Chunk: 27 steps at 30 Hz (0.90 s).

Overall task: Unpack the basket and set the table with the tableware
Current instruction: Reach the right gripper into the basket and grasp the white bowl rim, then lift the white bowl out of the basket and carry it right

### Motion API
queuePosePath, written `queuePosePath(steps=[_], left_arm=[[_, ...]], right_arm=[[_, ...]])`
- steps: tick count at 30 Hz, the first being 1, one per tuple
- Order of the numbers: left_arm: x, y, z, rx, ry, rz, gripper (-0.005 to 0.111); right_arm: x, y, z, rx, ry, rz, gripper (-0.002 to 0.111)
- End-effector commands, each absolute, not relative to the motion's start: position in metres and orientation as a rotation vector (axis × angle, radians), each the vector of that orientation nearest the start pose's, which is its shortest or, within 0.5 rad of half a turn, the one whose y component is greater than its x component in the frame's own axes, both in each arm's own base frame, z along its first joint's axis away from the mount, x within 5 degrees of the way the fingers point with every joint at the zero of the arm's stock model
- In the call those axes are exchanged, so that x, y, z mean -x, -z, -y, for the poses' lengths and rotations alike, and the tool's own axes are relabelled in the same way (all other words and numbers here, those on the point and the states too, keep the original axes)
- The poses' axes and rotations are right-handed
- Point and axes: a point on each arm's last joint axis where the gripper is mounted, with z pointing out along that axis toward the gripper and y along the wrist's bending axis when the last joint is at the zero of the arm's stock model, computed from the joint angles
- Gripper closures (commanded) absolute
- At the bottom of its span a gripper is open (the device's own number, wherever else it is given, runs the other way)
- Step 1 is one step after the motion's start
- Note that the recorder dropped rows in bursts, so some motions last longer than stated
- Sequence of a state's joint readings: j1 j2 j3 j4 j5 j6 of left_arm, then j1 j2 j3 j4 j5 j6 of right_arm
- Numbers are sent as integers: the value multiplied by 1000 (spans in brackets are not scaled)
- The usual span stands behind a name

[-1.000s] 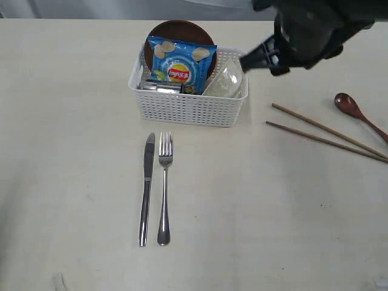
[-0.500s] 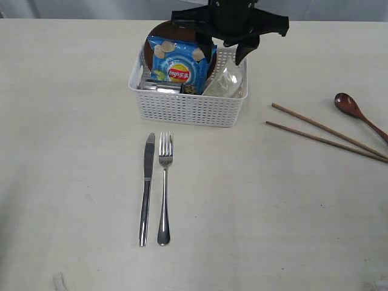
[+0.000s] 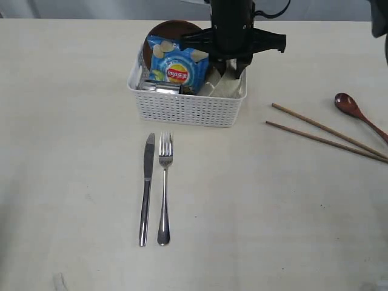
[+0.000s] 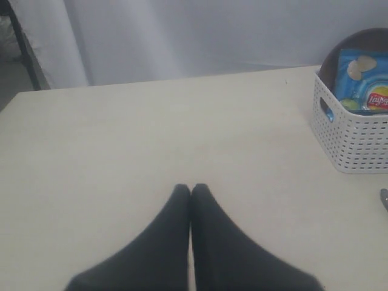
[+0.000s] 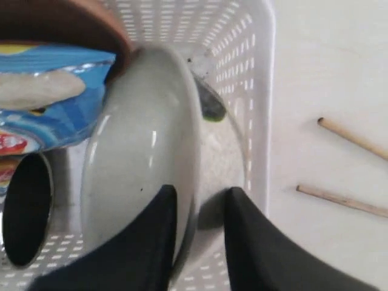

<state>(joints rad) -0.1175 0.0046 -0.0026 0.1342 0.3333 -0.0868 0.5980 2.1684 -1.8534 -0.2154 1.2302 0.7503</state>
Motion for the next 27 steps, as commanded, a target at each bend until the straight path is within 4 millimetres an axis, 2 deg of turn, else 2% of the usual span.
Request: queuePosePath(steps=[1,4,9,22,27], left_arm=[[-54,-184,2,-110,12,-1803,107],[-54,-184,2,-110,12,-1803,107],[-54,-184,2,-110,12,-1803,107],[-54,-184,2,-110,12,-1803,107],[-54,-184,2,-110,12,-1803,107]], right_arm=[[-384,-212,-239,-140,107,-2916,100],[-385,-213,-239,-135,114,-2910,108],[-386,-218,-239,-125,105,-2896,109],[-395,-248,-246,-60,44,-2798,109],[-393,-265,-242,-35,50,-2751,109]])
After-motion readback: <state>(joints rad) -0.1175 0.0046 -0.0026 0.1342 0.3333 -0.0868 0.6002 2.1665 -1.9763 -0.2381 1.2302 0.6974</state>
